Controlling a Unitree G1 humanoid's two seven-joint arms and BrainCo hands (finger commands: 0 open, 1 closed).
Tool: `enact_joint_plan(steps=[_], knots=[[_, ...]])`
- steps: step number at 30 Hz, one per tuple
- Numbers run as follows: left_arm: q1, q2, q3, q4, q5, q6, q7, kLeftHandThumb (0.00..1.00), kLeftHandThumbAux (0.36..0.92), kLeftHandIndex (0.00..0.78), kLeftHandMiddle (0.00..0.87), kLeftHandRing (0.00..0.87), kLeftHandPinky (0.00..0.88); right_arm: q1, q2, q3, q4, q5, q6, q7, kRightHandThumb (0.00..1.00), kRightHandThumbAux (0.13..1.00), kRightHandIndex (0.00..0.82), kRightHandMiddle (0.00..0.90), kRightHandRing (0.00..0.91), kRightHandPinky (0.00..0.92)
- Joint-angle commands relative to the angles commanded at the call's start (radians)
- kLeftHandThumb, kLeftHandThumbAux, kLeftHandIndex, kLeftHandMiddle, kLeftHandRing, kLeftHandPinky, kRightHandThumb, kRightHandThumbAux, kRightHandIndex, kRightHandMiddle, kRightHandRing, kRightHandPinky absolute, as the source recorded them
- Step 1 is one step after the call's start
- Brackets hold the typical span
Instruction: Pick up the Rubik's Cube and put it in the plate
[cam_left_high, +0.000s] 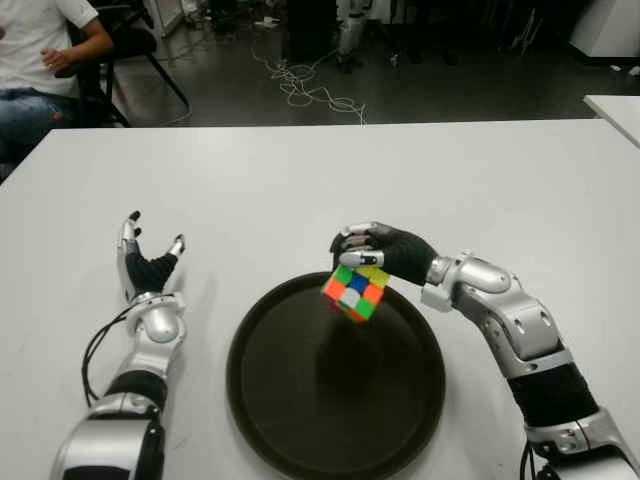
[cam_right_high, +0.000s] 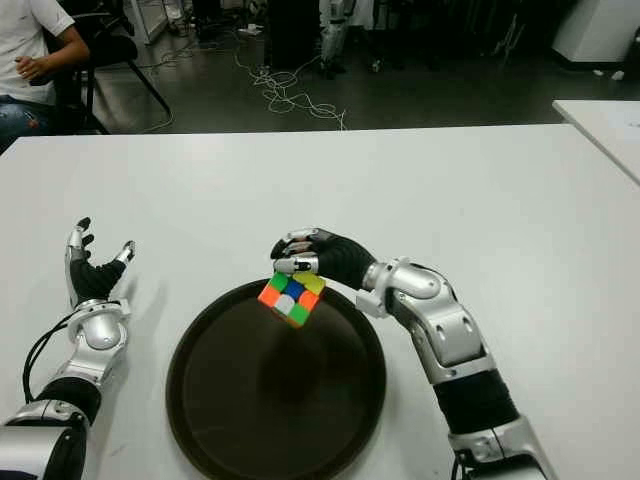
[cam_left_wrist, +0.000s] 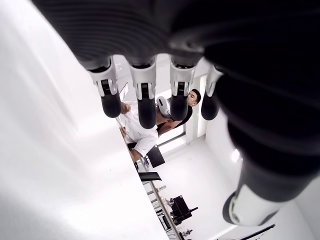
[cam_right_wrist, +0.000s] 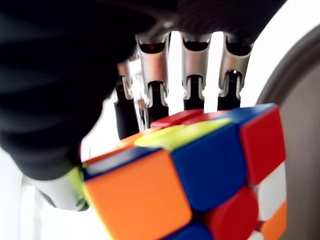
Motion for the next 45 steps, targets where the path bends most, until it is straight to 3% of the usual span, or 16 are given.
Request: enact_joint_plan(steps=[24, 36, 41, 44, 45], knots=[[-0.002, 0.003, -0.003, 0.005, 0.005, 0.009, 0.007, 0.000, 0.726, 0.082, 0.105, 0.098, 0.081, 0.023, 0.015, 0.049, -0.021, -0.021, -0.029, 0.003, 0.694, 0.726, 0.436, 0.792, 0.813, 0.821], [0.000, 0.002, -0.001, 0.002, 0.002, 0.000, 0.003, 0.000, 0.758, 0.094, 0.125, 0.111, 0.085, 0.026, 0.025, 0.052, 0.018, -0.040, -0.091, -0.002, 0.689, 0.728, 0.434, 0.780, 0.801, 0.800], [-0.001, 0.003, -0.001, 0.006, 0.001, 0.000, 0.000, 0.000, 0.749, 0.091, 0.120, 0.118, 0.112, 0.028, 0.036, 0.049, 0.033, -0.058, -0.121, -0.031, 0.676, 0.733, 0.424, 0.622, 0.658, 0.667], [-0.002, 0.004, -0.003, 0.007, 0.005, 0.001, 0.004, 0.000, 0.749, 0.093, 0.126, 0.127, 0.121, 0.030, 0.043, 0.048, 0.035, -0.070, -0.128, -0.053, 0.668, 0.738, 0.410, 0.479, 0.517, 0.524], [-0.002, 0.005, -0.003, 0.008, 0.006, 0.001, 0.005, 0.000, 0.749, 0.094, 0.126, 0.127, 0.120, 0.031, 0.045, 0.047, 0.036, -0.072, -0.128, -0.057, 0.557, 0.740, 0.370, 0.447, 0.484, 0.495]])
